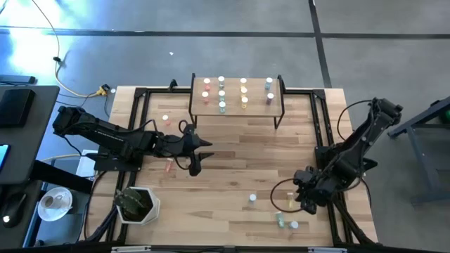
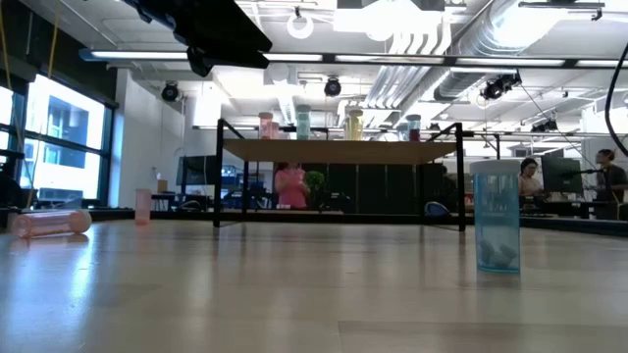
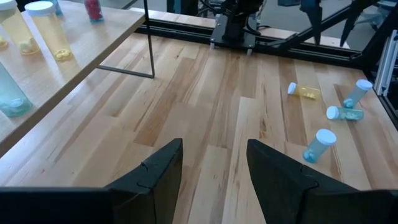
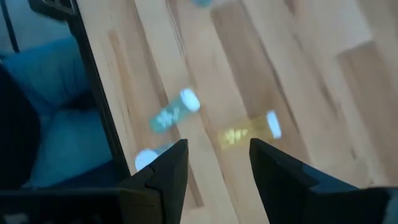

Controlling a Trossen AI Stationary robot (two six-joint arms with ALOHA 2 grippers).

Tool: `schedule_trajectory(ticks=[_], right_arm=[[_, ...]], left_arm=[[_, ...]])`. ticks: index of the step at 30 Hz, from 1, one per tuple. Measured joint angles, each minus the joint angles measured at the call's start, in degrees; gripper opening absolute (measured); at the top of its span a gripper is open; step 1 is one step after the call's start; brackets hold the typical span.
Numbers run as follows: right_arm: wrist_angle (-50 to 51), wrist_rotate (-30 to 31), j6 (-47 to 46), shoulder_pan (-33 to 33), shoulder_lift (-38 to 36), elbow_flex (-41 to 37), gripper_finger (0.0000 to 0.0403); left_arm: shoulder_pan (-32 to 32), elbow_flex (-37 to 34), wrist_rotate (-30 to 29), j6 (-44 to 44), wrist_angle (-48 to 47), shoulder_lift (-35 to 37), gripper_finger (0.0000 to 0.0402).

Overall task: Pick and place medicine bottles onto shelf by color
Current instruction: Put the blue medicine bottle on the shelf

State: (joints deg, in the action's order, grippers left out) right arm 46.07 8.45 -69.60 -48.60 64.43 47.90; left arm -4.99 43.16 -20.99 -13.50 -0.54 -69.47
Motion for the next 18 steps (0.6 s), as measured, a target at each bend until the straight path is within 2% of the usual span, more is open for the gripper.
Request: schedule_trajectory(ticks=[14,18], right_arm=[[-6.65,-1.57,-2.55,-10.51,8.87,0.0,0.0196],[-6.96,0.65,-2.12,-14.41,9.85,0.0,0.0197]], left_arm=[[0.0,0.0,0.02,-2.94,0.55,0.0,0.017],[0.0,0.0,0.02,-3.13,0.57,0.0,0.017]])
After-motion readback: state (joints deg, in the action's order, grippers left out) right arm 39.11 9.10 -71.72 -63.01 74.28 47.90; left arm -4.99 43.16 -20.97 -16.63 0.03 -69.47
